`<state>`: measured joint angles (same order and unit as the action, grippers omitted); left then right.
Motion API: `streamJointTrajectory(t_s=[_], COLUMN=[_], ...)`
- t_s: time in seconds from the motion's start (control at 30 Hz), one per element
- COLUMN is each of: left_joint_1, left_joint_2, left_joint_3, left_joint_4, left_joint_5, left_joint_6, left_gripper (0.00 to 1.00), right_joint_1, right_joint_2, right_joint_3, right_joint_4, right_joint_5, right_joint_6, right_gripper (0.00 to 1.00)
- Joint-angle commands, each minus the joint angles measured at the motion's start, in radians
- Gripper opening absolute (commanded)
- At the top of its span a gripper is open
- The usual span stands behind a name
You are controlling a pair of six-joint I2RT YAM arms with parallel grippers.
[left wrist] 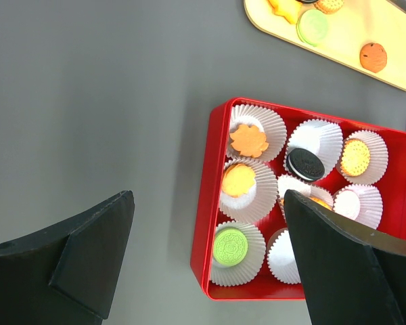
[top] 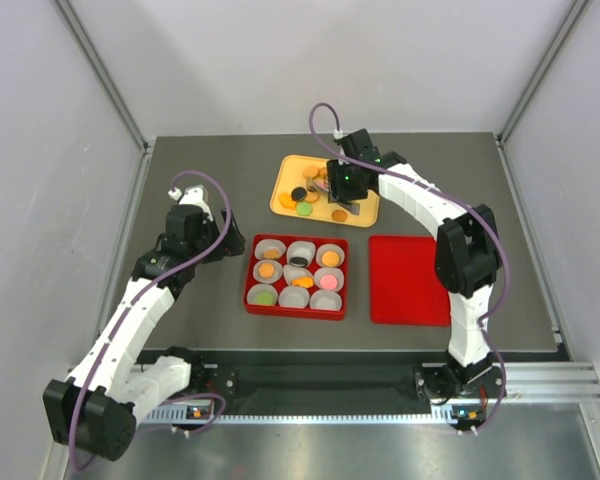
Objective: Pack the cookies
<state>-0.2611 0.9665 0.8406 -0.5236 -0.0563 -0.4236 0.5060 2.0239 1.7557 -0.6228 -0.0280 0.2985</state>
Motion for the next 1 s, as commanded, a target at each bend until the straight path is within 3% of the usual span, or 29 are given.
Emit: streamJointTrajectory(t_s=[0.0, 0.97], left_joint_1=[0.006, 0.006], left_joint_2=[-0.018, -0.023], left_joint_3=[-0.006, -0.008], left_joint_4=[0.05, 0.048], left_joint_5=[0.007, 0.006], left_joint_6=[0.006, 0.006], left_gripper=[0.96, 0.96], right_joint_1=[-0.012, -0.029], right_joint_2=[0.013, 0.029], right_joint_3=[0.025, 0.031], right_joint_4=[0.048, 0.048], right_joint_5=[-0.038, -0.075], right_joint_6=[0.016, 0.039], right_gripper=[0.47, 0.45])
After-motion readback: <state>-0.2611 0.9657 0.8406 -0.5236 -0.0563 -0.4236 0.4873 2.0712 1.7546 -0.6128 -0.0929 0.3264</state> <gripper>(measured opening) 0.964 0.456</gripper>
